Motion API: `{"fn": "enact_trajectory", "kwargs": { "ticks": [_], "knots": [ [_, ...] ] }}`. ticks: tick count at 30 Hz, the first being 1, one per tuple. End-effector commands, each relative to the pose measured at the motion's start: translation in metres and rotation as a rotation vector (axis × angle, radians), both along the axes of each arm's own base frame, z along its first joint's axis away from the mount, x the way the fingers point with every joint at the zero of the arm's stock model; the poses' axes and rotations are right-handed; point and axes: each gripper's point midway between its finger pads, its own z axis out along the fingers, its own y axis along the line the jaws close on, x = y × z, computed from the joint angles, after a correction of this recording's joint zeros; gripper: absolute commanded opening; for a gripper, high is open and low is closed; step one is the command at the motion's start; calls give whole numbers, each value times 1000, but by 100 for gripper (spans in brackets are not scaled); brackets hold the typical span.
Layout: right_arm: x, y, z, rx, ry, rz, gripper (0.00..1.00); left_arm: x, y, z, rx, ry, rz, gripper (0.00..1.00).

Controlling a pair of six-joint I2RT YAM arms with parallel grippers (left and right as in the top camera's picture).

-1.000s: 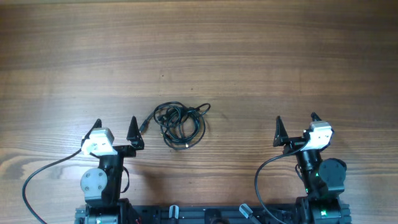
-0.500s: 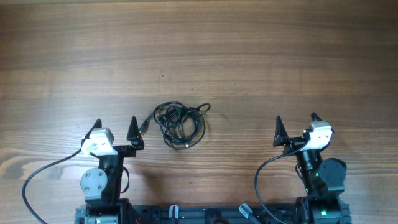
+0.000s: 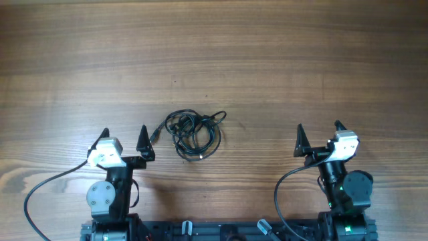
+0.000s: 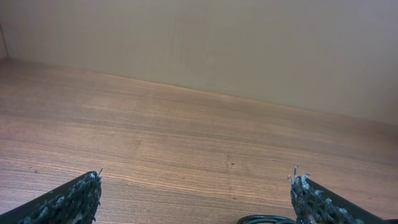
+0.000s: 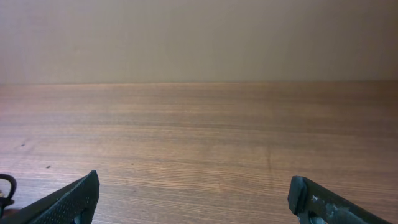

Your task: Untangle cables

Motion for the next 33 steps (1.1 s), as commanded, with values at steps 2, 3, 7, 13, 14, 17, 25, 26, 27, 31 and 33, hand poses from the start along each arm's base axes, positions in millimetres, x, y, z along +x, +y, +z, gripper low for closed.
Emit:
{"fn": "enact_trajectory", "kwargs": {
  "ticks": [2, 3, 7, 13, 14, 17, 25, 26, 27, 31, 33],
  "knots": [
    [-3, 17, 17, 34, -27, 97, 99, 0, -4, 3, 23, -16, -21, 100],
    [-4, 19, 24, 36, -38, 110, 100, 1, -4, 7, 24, -31, -21, 100],
    [-12, 25, 68, 44, -83, 151, 100, -1, -7, 32, -23, -102, -35, 100],
    [-26, 28, 140, 38, -57, 169, 100, -20, -17, 94, -64, -97, -89, 100],
    [-27, 31, 152, 41, -41, 190, 100, -23, -17, 106, -65, -80, -89, 100],
    [-23, 41, 180, 53, 36, 250, 100, -26, -23, 137, -73, -12, -120, 100],
    [13, 74, 183, 145, 419, 428, 100, 18, -51, 146, -177, 421, -284, 100],
    [17, 79, 178, 162, 463, 452, 100, 24, -54, 139, -197, 489, -297, 100],
    [19, 83, 174, 179, 495, 477, 100, 29, -57, 132, -219, 556, -312, 100],
    [35, 112, 147, 530, 766, 554, 100, 52, -75, 92, -331, 783, -408, 100],
    [44, 120, 129, 654, 894, 540, 100, 62, -78, 67, -373, 872, -422, 100]
  ]
}}
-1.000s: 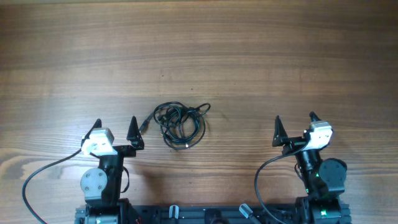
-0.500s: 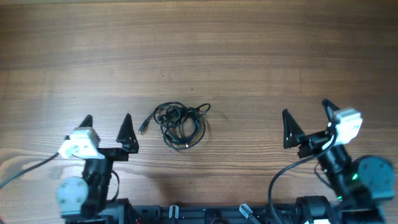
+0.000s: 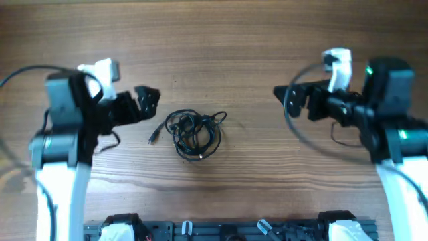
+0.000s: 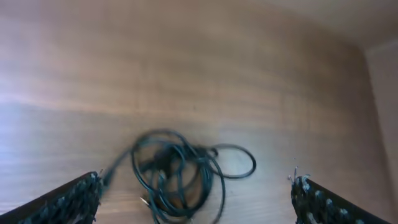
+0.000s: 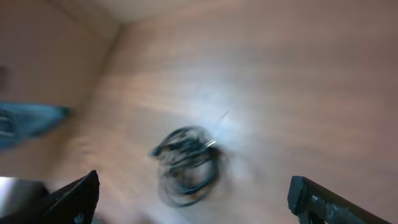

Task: Untangle cables
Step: 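Move both grippers inward over the tangled black cable bundle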

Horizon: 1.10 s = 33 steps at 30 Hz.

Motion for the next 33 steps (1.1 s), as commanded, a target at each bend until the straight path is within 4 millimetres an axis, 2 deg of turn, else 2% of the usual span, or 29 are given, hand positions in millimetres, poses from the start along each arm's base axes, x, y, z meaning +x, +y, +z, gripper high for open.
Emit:
{"fn": "enact_trajectory", "kwargs": {
  "ticks": [1, 3, 4, 5, 6, 7, 10, 15, 16, 23, 25, 27, 33],
  "knots": [
    [1, 28, -10, 239, 265, 47, 91, 12, -19, -29, -112, 136, -75, 91],
    [4, 39, -28, 245, 340, 78, 82, 15, -26, -47, -163, 216, -100, 59],
    [5, 45, -39, 232, 368, 98, 78, 16, -28, -58, -173, 260, -104, 31],
    [6, 50, -48, 217, 392, 103, 73, 17, -29, -67, -173, 292, -103, 13],
    [8, 57, -65, 180, 443, 91, 68, 17, -32, -80, -176, 343, -110, 4],
    [9, 62, -78, 145, 479, 74, 68, 17, -35, -88, -173, 369, -122, 4],
    [8, 74, -110, 48, 567, 20, 68, 16, -35, -110, -93, 426, -118, 13],
    [7, 108, -155, -74, 649, -68, 68, 12, -27, -138, 155, 485, -33, 43],
    [8, 113, -161, -89, 652, -81, 68, 10, -28, -140, 169, 490, -25, 45],
    [10, 141, -194, -141, 666, -119, 68, -5, -41, -163, 185, 519, -55, 53],
    [13, 142, -199, -146, 664, -123, 67, -7, -41, -170, 184, 521, -53, 55],
    [17, 138, -206, -169, 654, -148, 61, -9, -41, -179, 165, 531, -15, 57],
    [23, 137, -213, -159, 648, -190, 55, -16, -43, -201, 158, 527, -9, 57]
  ]
}}
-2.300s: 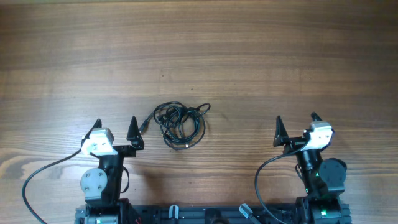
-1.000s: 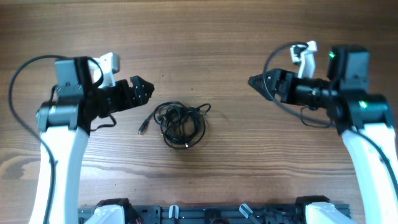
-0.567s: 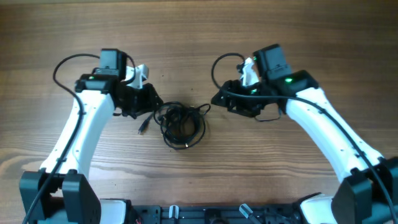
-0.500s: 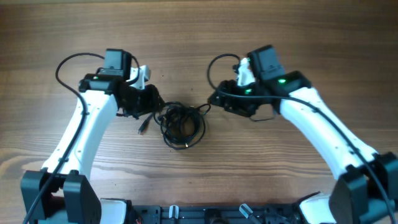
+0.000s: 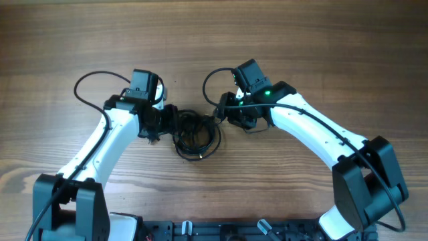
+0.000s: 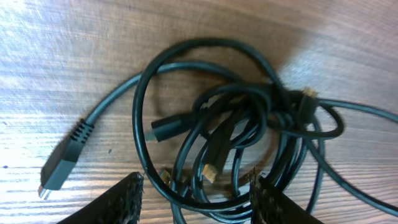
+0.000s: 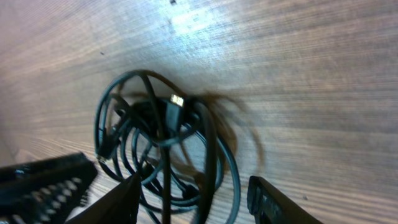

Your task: Untangle cables

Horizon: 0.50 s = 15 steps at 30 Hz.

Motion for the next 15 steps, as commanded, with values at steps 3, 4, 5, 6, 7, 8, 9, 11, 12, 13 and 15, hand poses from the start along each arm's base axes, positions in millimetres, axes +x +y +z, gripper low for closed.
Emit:
{"fn": "enact_trajectory", "kwargs": {
  "ticks": [3, 4, 5, 6, 7, 8, 9, 11, 12, 13, 15],
  "knots": [
    [3, -3, -11, -25, 14, -53, 51, -13, 0, -20, 15, 34, 11, 49],
    [2, -4, -12, -27, 19, -53, 50, -15, 1, -22, 16, 39, 11, 49],
    [0, -5, -13, -32, 25, -52, 49, -18, 1, -24, 17, 46, 10, 48],
    [-1, -6, -15, -34, 29, -52, 49, -20, 2, -26, 18, 52, 10, 47],
    [-2, -6, -15, -37, 32, -52, 48, -23, 2, -28, 20, 59, 10, 43],
    [-2, -7, -16, -40, 34, -51, 47, -25, 3, -31, 21, 64, 10, 38],
    [-2, -7, -16, -41, 34, -50, 45, -27, 3, -32, 22, 68, 10, 33],
    [-4, -9, -17, -50, 41, -52, 39, -28, 3, -33, 22, 71, 10, 32],
    [-5, -11, -18, -63, 44, -54, 36, -28, 3, -33, 22, 71, 10, 29],
    [-6, -12, -19, -70, 46, -50, 32, -28, 3, -33, 22, 71, 10, 24],
    [-7, -18, -22, -101, 48, -60, 22, -28, 3, -33, 22, 73, 11, 15]
  ]
}}
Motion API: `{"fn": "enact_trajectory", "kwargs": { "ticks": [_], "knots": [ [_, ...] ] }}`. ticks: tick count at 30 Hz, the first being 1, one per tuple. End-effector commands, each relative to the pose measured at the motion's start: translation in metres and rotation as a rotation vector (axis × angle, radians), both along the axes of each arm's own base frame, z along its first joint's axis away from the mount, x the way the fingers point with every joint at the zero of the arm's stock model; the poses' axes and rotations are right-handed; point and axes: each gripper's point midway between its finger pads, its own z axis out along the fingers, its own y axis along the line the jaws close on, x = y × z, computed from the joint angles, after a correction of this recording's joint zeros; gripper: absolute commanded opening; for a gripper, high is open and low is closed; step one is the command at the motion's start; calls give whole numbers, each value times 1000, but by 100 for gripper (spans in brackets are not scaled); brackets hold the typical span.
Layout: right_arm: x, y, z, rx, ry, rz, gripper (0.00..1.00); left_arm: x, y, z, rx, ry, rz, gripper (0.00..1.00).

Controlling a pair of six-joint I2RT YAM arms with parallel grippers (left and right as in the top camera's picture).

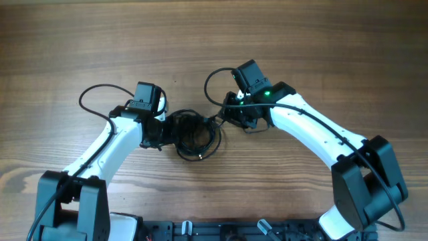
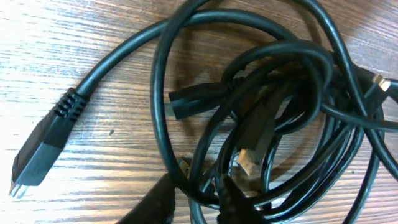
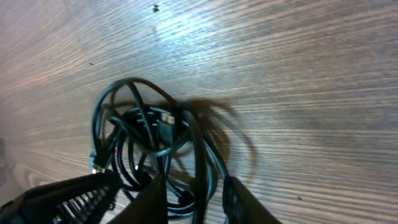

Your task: Untangle cables

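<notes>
A tangle of black cables (image 1: pixel 194 136) lies on the wooden table (image 1: pixel 301 40), its loops filling the left wrist view (image 2: pixel 267 106) and showing in the right wrist view (image 3: pixel 155 140). One flat plug (image 2: pixel 40 152) sticks out at the left. My left gripper (image 1: pixel 160 136) is down at the bundle's left edge, and its jaws (image 2: pixel 196 208) are pinched on strands. At the right edge my right gripper (image 1: pixel 224 120) stands open but narrowed, with strands (image 3: pixel 199 180) between the jaws (image 3: pixel 196 202).
Each arm's own black wire arches above the table, one loop (image 1: pixel 100 94) at the left and one (image 1: pixel 214 80) near the middle. The arm bases (image 1: pixel 227 231) line the front edge. My left gripper's finger (image 3: pixel 62 196) shows in the right wrist view.
Both pairs of jaws have narrowed around strands of the tangle. The left gripper has moved lower and closer onto the bundle. The bundle has stayed where it was.
Both arms were parked at the front edge with jaws wide open and the tangle lay between them. Then both were raised and turned towards the bundle. Then they stood at its two sides, open, and now the jaws have closed in on strands.
</notes>
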Motion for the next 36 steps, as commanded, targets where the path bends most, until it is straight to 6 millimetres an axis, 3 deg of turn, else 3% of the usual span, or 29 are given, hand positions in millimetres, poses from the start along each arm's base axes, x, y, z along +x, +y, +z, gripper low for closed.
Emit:
{"fn": "enact_trajectory", "kwargs": {
  "ticks": [1, 4, 10, 16, 20, 25, 30, 31, 32, 33, 35, 36],
  "knots": [
    [-2, -14, -16, -88, 7, -18, 18, -3, 1, -5, 13, 11, -7, 12],
    [4, -24, -19, -146, -24, -42, 4, -3, 1, -5, 13, 11, -7, 4],
    [9, -33, -21, -194, -49, -61, 4, 0, -2, 1, -7, 2, -9, 4],
    [10, -33, -21, -206, -69, -25, 4, 13, -21, 47, -113, -36, -29, 4],
    [10, -33, -20, -207, -77, -12, 4, 12, -21, 51, -114, -37, -28, 8],
    [10, -33, -20, -207, -77, -9, 5, 5, -20, 49, -109, -8, -27, 29],
    [10, -33, -20, -207, -77, -9, 6, -5, -16, 46, -92, 38, -24, 59],
    [10, -32, -20, -204, -76, -8, 6, -6, -15, 44, -85, 44, -22, 68],
    [10, -32, -20, -204, -75, -8, 6, -7, -15, 42, -82, 51, -22, 89],
    [10, -32, -20, -204, -75, -8, 5, -5, -15, 41, -83, 47, -22, 100],
    [10, -32, -20, -204, -76, -8, 6, -3, -15, 40, -81, 37, -32, 100],
    [10, -32, -20, -204, -76, -8, 6, -2, -16, 37, -81, 27, -47, 95]
  ]
}}
